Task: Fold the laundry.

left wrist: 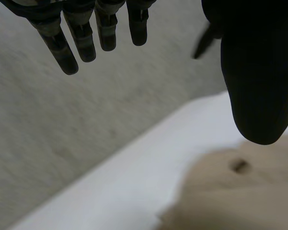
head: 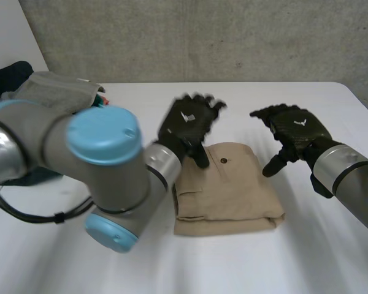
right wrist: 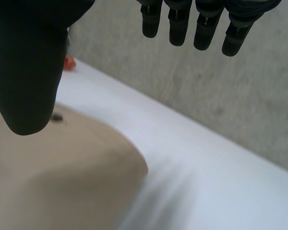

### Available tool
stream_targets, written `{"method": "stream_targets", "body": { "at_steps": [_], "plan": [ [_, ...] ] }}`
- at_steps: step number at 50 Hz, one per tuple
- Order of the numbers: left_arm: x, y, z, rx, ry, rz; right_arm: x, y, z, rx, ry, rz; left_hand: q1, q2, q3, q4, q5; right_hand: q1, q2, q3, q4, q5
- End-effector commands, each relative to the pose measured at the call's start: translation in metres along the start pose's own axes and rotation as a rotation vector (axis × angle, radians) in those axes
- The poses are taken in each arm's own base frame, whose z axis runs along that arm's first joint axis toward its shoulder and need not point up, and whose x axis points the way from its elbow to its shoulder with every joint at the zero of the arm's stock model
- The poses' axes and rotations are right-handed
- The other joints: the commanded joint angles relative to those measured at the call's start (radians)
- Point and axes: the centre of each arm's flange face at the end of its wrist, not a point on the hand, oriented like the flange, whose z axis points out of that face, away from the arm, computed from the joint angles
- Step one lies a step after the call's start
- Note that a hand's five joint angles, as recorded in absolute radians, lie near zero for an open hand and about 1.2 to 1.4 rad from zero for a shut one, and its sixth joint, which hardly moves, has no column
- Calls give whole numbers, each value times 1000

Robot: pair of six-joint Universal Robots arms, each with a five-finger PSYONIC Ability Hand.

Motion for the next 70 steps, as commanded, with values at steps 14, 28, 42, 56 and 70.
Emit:
{"method": "stream_targets", "body": {
  "at_steps": [14, 28, 42, 56, 70],
  "plan": [
    [16, 102, -20, -476, -52, 55, -1, 83, 38, -337, -104, -141, 34, 20, 14, 24, 5, -46, -36, -36, -38, -51],
    [1, 8, -10, -188, 70, -3, 18, 19, 2, -116, 84, -127, -2, -15, -22, -11, -30, -46, -36, -36, -38, -51],
    [5, -47, -16, -3, 487, -38, 7, 76, -32, -286, 7, 129, 19, 5, -1, 10, -10, -46, -36, -36, -38, -51],
    [11, -44, -18, -17, 510, -45, -21, 102, 1, -219, -98, 141, 19, 5, -1, 10, -10, -4, 6, 6, 3, -9],
    [9, -47, -18, -7, 504, -43, 17, 61, 56, 40, 100, 49, 19, 5, -1, 10, -10, 1176, 1186, 1186, 1183, 1171]
  ]
}}
